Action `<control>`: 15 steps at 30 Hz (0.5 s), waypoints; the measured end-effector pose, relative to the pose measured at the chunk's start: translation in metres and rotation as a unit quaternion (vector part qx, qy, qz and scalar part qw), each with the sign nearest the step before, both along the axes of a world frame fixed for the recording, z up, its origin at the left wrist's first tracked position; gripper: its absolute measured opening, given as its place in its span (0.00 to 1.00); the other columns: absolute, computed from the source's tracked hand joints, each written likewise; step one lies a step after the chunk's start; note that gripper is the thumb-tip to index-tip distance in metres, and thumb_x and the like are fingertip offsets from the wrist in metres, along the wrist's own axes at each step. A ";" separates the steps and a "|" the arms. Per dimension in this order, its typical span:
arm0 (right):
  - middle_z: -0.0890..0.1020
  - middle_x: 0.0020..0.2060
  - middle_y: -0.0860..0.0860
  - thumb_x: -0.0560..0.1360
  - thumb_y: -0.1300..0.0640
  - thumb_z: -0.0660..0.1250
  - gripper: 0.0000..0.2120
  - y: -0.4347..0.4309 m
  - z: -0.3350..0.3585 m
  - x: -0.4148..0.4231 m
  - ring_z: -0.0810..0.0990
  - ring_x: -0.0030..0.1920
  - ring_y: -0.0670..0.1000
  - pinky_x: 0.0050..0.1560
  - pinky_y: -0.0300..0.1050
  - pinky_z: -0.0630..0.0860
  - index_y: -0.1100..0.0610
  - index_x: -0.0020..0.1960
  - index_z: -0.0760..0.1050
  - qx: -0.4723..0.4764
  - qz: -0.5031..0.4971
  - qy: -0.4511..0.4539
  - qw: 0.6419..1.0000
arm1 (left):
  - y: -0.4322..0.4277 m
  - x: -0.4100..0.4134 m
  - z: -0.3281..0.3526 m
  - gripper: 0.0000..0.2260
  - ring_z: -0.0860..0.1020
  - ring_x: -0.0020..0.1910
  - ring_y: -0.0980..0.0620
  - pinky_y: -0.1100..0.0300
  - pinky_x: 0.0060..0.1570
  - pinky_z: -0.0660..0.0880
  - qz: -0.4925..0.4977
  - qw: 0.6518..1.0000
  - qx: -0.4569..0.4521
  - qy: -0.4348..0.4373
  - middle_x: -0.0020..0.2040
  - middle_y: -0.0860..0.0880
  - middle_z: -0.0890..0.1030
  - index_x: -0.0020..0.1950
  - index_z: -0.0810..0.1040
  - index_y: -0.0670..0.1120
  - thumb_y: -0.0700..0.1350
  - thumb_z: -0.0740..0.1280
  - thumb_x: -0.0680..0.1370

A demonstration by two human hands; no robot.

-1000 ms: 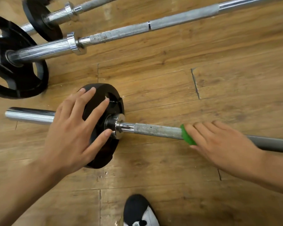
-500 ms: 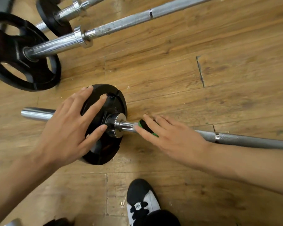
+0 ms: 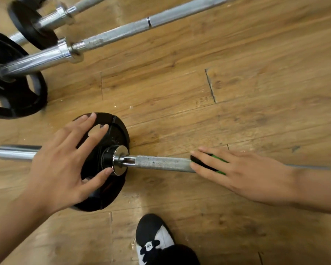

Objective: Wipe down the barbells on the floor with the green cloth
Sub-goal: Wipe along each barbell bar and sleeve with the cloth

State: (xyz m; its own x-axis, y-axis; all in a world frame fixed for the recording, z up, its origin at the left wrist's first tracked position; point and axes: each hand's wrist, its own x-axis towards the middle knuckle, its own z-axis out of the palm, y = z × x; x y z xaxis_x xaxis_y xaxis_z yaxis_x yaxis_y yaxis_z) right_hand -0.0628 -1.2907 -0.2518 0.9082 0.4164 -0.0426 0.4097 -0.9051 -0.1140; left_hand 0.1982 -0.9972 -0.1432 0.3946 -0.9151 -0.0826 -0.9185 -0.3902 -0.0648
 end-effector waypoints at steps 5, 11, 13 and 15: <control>0.48 0.83 0.61 0.77 0.67 0.51 0.39 0.067 0.001 0.054 0.51 0.83 0.62 0.68 0.54 0.75 0.58 0.83 0.36 0.034 0.027 0.046 0.998 | 0.028 -0.029 -0.006 0.36 0.63 0.80 0.34 0.45 0.78 0.58 0.013 0.999 -0.038 -0.009 0.81 0.35 0.63 0.78 0.71 0.40 0.64 0.61 0.78; 0.39 0.83 0.61 0.81 0.61 0.42 0.33 0.120 0.016 0.080 0.41 0.83 0.63 0.81 0.57 0.55 0.58 0.82 0.30 0.015 0.070 0.093 0.993 | 0.077 -0.080 -0.004 0.36 0.50 0.84 0.36 0.42 0.81 0.49 0.053 0.998 -0.008 0.033 0.85 0.37 0.50 0.81 0.66 0.45 0.68 0.57 0.81; 0.43 0.83 0.61 0.80 0.61 0.43 0.34 0.123 0.014 0.077 0.46 0.83 0.63 0.80 0.57 0.58 0.58 0.83 0.35 0.015 0.069 0.081 0.994 | 0.088 -0.088 -0.002 0.35 0.52 0.84 0.37 0.46 0.79 0.52 0.063 0.998 -0.012 0.028 0.85 0.38 0.51 0.82 0.66 0.46 0.67 0.57 0.81; 0.55 0.83 0.60 0.77 0.62 0.48 0.35 0.116 0.009 0.064 0.59 0.81 0.62 0.74 0.55 0.69 0.58 0.84 0.49 0.056 0.065 0.037 0.996 | 0.090 -0.083 -0.004 0.33 0.56 0.83 0.38 0.48 0.77 0.55 0.055 0.998 -0.023 0.010 0.85 0.38 0.54 0.81 0.66 0.46 0.63 0.60 0.81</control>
State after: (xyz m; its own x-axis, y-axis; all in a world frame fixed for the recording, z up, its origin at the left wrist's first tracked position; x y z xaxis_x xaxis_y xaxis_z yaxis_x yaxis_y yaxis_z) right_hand 0.0016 -1.1751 -0.2423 0.8421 0.5365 -0.0541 0.5095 -0.8246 -0.2460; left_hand 0.1153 -0.9074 -0.1475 0.4921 -0.8691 -0.0503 -0.8705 -0.4915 -0.0254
